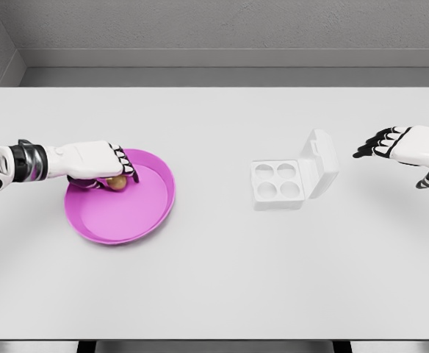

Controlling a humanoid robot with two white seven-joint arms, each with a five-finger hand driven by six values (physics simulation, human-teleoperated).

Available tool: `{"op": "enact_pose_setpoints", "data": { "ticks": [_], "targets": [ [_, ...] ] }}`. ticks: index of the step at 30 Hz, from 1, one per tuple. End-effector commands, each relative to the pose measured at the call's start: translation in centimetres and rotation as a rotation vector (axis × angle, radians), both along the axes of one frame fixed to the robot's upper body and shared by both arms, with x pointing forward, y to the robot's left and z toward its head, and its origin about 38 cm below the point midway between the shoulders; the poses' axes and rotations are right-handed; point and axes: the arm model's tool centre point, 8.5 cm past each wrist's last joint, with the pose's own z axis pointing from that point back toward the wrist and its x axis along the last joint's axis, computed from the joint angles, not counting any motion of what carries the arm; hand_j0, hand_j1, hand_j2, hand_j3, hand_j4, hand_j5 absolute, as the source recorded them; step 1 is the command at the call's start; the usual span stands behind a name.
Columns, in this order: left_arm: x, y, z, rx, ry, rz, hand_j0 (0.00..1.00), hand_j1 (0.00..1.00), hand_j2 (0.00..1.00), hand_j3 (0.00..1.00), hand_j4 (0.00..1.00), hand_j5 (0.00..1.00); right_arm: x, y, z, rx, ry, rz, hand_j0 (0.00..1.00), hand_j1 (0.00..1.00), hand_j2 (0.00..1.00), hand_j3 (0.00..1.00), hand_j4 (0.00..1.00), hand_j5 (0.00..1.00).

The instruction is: Pack egg into the box and close the box lid

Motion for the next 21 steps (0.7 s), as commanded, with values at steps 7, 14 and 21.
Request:
{"op": "enact_pose_setpoints", "data": {
  "ticks": [7,14,21],
  "targets": [
    [0.03,0.09,0.0,0.0,0.0,0.003,0.65,0.65,0.65,0.65,0.65,0.65,0.0,-0.04,0.05,0.002,0.0,-0.003,1.0,1.0,1.0,1.0,1.0,1.0],
    [-0.02,0.06,-0.06,0.003,0.0,0.002,0.49,0.49,0.49,0.49,0.49,0.49,0.01,-0.06,0.04,-0.001,0.0,-0.003,1.0,1.0,1.0,1.0,1.0,1.0],
    [0.02,-0.06,0.24,0.001,-0.006,-0.003,0.41,0.41,0.41,0.41,0.41,0.41,0.0,-0.09,0.08,0.0,-0.002,-0.004,1.0,1.0,1.0,1.0,1.0,1.0]
  ]
}}
